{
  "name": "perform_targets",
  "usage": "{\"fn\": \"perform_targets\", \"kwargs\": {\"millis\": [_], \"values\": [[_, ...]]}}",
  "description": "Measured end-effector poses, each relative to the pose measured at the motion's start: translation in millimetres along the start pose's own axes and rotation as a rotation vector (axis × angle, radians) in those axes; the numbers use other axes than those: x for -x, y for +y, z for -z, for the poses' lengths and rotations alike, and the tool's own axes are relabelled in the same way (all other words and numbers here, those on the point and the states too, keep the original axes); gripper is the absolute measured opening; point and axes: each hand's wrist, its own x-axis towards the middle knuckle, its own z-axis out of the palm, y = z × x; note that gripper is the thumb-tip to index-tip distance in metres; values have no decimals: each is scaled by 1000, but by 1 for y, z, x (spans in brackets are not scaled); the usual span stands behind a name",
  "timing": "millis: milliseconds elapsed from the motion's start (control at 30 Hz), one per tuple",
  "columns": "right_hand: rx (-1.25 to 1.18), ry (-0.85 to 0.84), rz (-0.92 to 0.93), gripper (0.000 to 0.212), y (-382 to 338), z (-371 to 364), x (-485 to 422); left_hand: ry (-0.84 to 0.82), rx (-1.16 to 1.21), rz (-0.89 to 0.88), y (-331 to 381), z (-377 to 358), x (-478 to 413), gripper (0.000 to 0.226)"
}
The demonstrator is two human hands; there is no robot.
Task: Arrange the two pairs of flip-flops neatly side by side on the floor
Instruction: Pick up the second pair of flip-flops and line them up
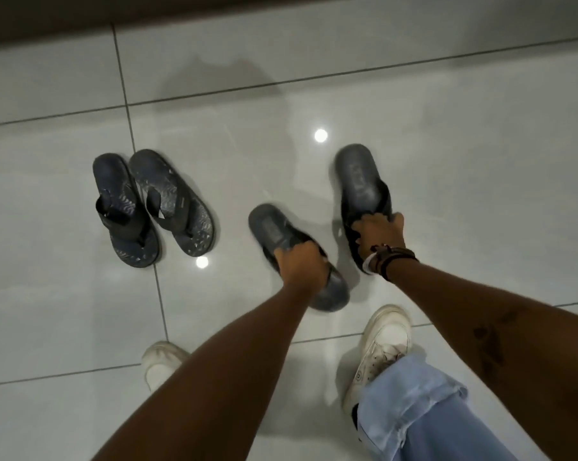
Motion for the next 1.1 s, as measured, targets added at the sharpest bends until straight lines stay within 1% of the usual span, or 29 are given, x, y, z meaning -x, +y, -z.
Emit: {"fn": "perform_targets", "kwargs": {"millis": [67, 100, 200, 267, 333, 467, 533, 600, 633, 667, 733, 800, 867, 933, 967, 1033, 1100], "values": [[6, 93, 69, 29, 2, 5, -12, 74, -28, -87, 9, 10, -22, 19], [33, 103, 97, 28, 1, 10, -17, 94, -63, -110, 12, 16, -35, 18], [-72, 28, 71, 27, -5, 18, -32, 105, -164, -179, 16, 24, -69, 11], [6, -34, 63, 30, -9, 22, -40, 110, -180, -245, 23, 23, -83, 12], [45, -47, 45, 31, -10, 22, -46, 97, -229, -298, 31, 21, -90, 12], [51, -58, 9, 33, -6, 18, -48, 117, -292, -300, 24, 13, -97, 13], [50, 11, 25, 32, -8, 17, -43, 156, -224, -349, 13, 10, -99, 9], [7, 164, 82, 31, -16, 16, -36, 225, -106, -419, 3, 12, -93, 12], [-9, 214, 115, 37, -25, 15, -31, 283, -56, -418, -4, 18, -88, 14], [-5, 235, 150, 48, -34, 16, -28, 353, -19, -378, -13, 25, -83, 16], [55, 254, 245, 69, -63, 16, -27, 472, -30, -193, -48, 43, -77, 24], [106, 238, 342, 80, -99, 18, -33, 564, -108, 50, -99, 65, -78, 29], [106, 169, 408, 86, -138, 17, -43, 611, -146, 312, -153, 87, -82, 34], [81, 62, 432, 93, -177, 11, -56, 550, -62, 536, -201, 110, -88, 46], [71, 7, 414, 97, -195, 6, -62, 491, -4, 609, -223, 119, -92, 50], [54, -93, 303, 105, -219, -6, -73, 380, 66, 662, -254, 129, -102, 54], [84, -161, 198, 110, -233, -19, -78, 320, 77, 626, -271, 132, -110, 46]]}}
